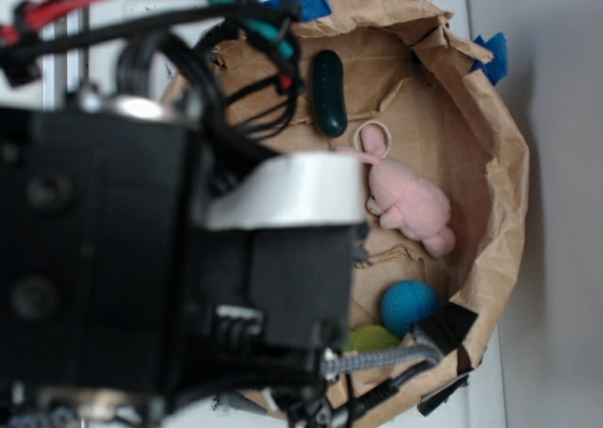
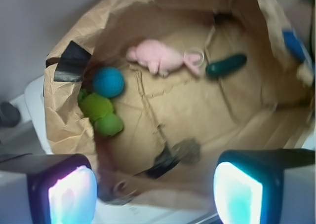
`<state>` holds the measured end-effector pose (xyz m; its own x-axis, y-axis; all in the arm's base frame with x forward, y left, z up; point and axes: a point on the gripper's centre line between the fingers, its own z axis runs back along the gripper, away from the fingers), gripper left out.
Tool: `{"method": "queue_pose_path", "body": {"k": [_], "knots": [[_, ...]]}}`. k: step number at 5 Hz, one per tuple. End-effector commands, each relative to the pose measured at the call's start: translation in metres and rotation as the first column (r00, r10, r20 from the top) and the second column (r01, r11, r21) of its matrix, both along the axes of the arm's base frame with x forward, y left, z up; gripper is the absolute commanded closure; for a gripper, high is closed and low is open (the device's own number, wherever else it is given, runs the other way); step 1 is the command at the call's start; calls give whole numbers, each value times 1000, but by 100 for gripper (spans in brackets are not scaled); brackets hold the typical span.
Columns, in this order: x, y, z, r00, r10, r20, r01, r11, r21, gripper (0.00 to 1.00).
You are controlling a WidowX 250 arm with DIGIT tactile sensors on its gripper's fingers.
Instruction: Grab the plastic pickle.
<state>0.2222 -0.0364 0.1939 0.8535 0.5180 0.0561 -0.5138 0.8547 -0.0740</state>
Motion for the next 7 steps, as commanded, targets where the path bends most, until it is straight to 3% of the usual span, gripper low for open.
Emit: {"method": "queue_pose_path", "body": {"k": [1, 2, 3, 4, 5, 6, 7], "knots": [[2, 9, 6, 999, 37, 24, -37, 999, -4, 0], [2, 9, 6, 999, 37, 24, -37, 999, -4, 0], [19, 21, -18, 972, 233, 22, -233, 972, 2, 0], [28, 35, -36, 884, 467, 14, -466, 884, -45, 0], [33, 50, -52, 840, 540, 50, -539, 842, -36, 0], [41, 63, -72, 810, 567, 149, -572, 820, -6, 0], [47, 76, -88, 801, 574, 169, -586, 810, 23, 0]]}}
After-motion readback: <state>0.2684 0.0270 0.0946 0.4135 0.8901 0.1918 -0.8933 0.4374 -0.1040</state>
